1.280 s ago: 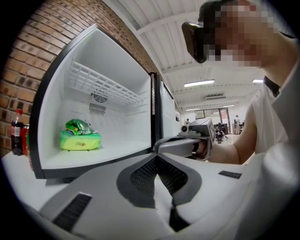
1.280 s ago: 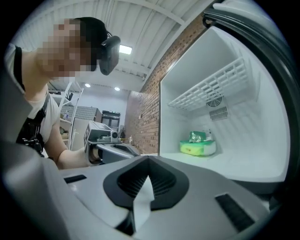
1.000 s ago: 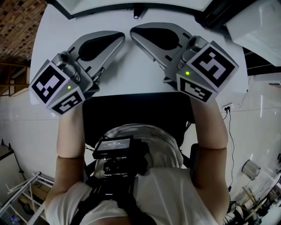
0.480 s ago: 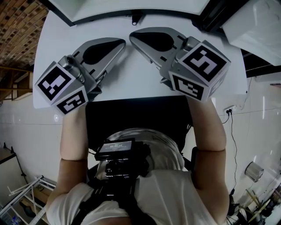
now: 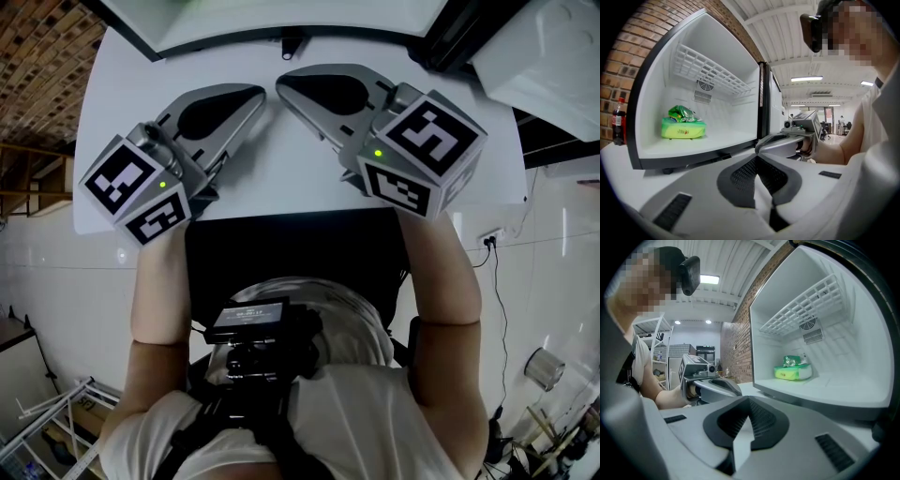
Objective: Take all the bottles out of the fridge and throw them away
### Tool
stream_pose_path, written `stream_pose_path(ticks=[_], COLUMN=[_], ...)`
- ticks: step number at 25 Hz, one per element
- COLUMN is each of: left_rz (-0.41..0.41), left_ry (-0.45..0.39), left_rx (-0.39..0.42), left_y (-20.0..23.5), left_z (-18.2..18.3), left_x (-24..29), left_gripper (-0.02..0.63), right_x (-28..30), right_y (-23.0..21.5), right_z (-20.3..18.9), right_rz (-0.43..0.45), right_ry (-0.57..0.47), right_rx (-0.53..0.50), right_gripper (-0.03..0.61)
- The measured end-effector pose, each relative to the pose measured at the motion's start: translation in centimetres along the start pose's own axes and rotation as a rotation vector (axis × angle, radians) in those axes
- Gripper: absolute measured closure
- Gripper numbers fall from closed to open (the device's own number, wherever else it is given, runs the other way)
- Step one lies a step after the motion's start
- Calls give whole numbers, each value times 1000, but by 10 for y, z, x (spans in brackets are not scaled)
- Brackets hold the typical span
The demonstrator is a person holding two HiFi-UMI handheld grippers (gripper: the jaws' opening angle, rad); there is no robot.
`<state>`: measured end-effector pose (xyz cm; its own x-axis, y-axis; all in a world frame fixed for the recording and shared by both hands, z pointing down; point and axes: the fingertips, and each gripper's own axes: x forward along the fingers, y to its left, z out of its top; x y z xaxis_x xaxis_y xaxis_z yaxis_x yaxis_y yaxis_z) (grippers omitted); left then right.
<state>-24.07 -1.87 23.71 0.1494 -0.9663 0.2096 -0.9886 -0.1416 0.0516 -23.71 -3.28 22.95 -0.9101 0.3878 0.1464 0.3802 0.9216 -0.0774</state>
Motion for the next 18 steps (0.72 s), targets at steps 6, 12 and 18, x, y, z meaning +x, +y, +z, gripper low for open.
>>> stream_pose_path(ticks=[6, 12, 18], left_rz=[0, 6, -7], left_ry=[2, -9, -20], left_rx=[-2, 7, 12], left_y=[1, 1, -5], left_z=[0, 0, 1], left_x=[-2, -1, 5], left_gripper=[611, 611, 611], right_x=[2, 2, -3], right_y=[2, 1, -6], right_z=[1, 1, -1], right_rz=[2, 7, -5], right_ry=[-2, -3, 4], right_rx=[-1, -11, 6], right_gripper=[577, 577, 577])
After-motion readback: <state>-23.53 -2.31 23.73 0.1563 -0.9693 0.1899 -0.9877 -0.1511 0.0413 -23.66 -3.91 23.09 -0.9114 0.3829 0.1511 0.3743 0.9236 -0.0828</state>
